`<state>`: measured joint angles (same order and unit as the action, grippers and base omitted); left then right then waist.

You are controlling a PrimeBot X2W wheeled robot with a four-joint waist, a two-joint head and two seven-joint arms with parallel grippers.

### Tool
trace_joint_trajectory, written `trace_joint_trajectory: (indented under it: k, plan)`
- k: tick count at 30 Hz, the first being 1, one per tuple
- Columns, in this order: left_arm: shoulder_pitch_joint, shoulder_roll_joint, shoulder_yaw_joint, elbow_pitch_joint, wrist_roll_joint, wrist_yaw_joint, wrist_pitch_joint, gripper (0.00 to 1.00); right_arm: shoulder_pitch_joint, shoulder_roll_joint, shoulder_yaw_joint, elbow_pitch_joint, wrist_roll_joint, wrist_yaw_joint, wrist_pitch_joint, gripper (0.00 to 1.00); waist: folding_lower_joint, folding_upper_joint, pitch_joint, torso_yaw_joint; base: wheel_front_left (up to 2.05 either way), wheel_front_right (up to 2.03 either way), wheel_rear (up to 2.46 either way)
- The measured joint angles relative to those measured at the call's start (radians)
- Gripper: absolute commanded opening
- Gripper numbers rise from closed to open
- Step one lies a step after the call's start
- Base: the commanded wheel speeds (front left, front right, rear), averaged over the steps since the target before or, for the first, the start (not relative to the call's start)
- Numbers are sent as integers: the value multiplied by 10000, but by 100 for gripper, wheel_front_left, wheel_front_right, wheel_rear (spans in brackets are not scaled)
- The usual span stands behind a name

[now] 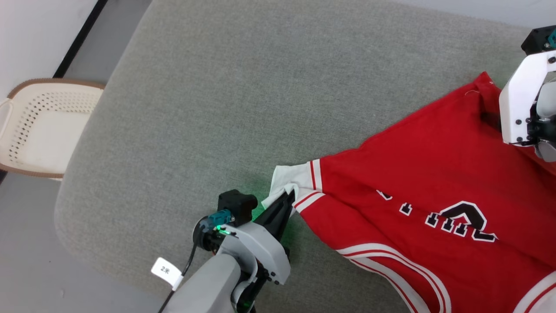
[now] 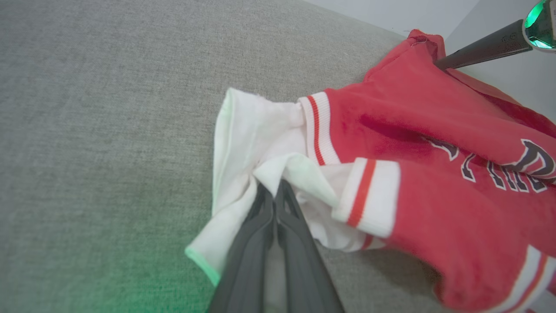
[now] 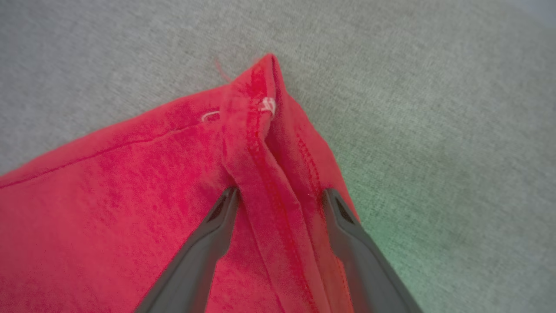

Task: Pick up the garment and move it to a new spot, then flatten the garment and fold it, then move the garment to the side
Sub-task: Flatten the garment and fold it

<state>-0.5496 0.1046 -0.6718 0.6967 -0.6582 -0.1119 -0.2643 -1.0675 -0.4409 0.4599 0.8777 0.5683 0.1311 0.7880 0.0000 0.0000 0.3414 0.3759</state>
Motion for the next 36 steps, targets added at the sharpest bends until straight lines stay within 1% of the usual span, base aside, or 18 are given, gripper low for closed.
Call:
trace_joint_trajectory:
  k: [5,6,7,8,17,21,24,30,36]
  plan:
    - [-58,-111,23,102,69,-71,-2,0,-237,173,-2,807,-148,2,-535,100,0,0,66,94,0,0,0]
    - [-76,-127,25,132,71,-81,-2,0,-264,196,12,930,-165,2,-594,70,0,0,73,102,0,0,0]
    - [-88,-134,36,161,71,-113,-2,0,-304,228,21,1039,-165,2,-654,27,0,0,77,102,0,0,0]
    - [-99,-142,44,190,71,-113,-2,0,-323,253,29,1120,-155,2,-738,0,0,0,82,97,0,0,0]
    - [-174,-171,234,343,115,-161,-2,0,-489,341,290,1440,167,4,-1344,0,0,0,71,-74,0,0,0]
    - [-192,-109,326,407,176,-171,-2,0,-523,320,393,1404,499,2,-1582,0,0,0,2,-218,0,0,0]
    - [-279,-6,382,462,240,-173,0,0,-530,234,642,1124,669,2,-1908,0,0,0,-81,-346,0,0,0]
    - [-839,479,359,648,364,-174,29,0,-531,-12,1078,368,1381,2,-2669,0,0,0,-358,-657,0,0,0]
    - [-1864,1254,107,614,422,-196,642,0,-551,-393,1687,-309,1902,2,-3580,0,1,0,-780,-1071,0,0,0]
